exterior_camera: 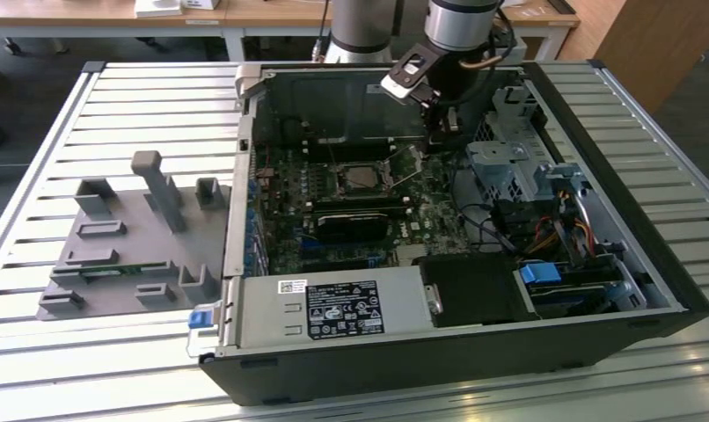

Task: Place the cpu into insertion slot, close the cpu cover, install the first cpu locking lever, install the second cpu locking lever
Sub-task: 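Close the cpu cover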

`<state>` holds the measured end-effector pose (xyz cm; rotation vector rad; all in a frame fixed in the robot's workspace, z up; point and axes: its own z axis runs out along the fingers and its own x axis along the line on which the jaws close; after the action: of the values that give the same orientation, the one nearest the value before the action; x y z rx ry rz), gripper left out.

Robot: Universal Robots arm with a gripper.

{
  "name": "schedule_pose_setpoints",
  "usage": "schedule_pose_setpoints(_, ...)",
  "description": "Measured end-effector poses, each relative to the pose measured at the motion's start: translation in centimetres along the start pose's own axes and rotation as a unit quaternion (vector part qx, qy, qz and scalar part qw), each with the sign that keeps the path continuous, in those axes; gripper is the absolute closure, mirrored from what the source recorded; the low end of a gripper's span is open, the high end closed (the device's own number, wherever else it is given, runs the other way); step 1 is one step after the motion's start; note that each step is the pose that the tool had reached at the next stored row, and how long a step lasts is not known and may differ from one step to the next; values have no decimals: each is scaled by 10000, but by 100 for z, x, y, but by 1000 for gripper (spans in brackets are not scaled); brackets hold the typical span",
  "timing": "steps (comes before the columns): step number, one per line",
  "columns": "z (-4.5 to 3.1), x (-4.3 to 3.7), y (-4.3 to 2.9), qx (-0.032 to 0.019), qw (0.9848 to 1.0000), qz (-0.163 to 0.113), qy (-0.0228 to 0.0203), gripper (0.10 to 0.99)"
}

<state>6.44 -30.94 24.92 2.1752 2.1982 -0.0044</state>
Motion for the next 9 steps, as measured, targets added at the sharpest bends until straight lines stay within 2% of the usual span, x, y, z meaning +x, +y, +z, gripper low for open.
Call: schedule_pose_setpoints(9, 45, 18, 48, 35, 10000, -1, -5, 980)
